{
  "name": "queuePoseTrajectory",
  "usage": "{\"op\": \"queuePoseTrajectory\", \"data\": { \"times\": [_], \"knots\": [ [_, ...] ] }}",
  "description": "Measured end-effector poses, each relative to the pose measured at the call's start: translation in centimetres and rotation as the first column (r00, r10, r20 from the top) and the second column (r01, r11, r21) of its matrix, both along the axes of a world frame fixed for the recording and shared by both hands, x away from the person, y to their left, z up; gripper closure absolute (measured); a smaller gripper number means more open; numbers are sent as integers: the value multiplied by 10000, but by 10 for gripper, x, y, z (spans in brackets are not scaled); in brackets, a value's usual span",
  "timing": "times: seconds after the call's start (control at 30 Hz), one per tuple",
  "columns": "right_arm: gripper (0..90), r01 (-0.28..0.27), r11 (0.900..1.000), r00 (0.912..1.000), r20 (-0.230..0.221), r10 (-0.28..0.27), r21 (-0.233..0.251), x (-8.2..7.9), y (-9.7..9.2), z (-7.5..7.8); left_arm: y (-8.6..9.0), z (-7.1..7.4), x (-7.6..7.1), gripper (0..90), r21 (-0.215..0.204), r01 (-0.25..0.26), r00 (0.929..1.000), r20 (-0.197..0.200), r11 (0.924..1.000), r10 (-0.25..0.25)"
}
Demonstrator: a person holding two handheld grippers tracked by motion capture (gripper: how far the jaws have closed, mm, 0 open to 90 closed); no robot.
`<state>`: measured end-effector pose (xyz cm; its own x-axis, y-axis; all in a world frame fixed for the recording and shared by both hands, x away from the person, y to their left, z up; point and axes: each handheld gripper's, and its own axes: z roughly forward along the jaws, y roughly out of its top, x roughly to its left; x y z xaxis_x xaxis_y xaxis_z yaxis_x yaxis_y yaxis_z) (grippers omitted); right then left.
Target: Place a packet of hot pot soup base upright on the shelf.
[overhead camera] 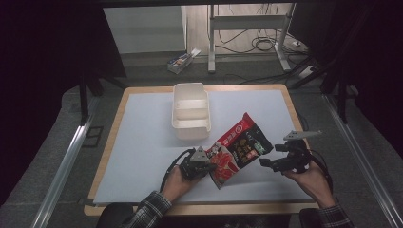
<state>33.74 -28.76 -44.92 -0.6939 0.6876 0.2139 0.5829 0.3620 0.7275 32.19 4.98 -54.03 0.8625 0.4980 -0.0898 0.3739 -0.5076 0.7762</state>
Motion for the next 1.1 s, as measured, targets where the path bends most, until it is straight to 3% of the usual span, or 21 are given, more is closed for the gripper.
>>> {"op": "queuePoseTrajectory", "data": {
  "times": [0.13,0.37,0.53,0.63,0.67,0.7,0.77,0.9,0.97,1.1],
  "knots": [
    [58,-146,9999,9999,-66,145,-57,5,11,11,0,0,0,900,36,10,10000,58,10000,-10],
    [291,-234,9997,9980,-585,229,-81,21,38,16,0,0,0,900,25,23,10000,54,10000,-23],
    [392,-761,9958,9909,-1076,812,504,32,50,9,0,0,0,900,50,20,10000,11,10000,-20],
    [443,-916,9948,9911,-928,955,456,34,56,8,1,0,1,900,-2,-7,10000,-65,10000,7],
    [480,-926,9948,9920,-823,958,416,34,58,9,2,0,1,900,154,72,10000,-12,9999,-71],
    [541,-729,9969,9942,-774,751,303,36,60,10,2,0,1,899,113,34,10000,-10,9999,-34],
    [558,-680,9972,9945,-782,703,316,37,60,10,2,1,0,895,54,-84,10000,8,9999,84],
    [658,-548,9952,9940,-902,622,816,40,57,12,7,5,0,762,112,-105,9999,11,9999,105],
    [684,-512,9907,9938,-917,630,1257,41,55,14,10,8,-1,682,-200,-91,9999,-144,9998,88],
    [686,-501,9882,9954,-739,613,1449,40,53,18,15,12,-4,624,-828,-143,9998,-171,9965,129]
  ]
}}
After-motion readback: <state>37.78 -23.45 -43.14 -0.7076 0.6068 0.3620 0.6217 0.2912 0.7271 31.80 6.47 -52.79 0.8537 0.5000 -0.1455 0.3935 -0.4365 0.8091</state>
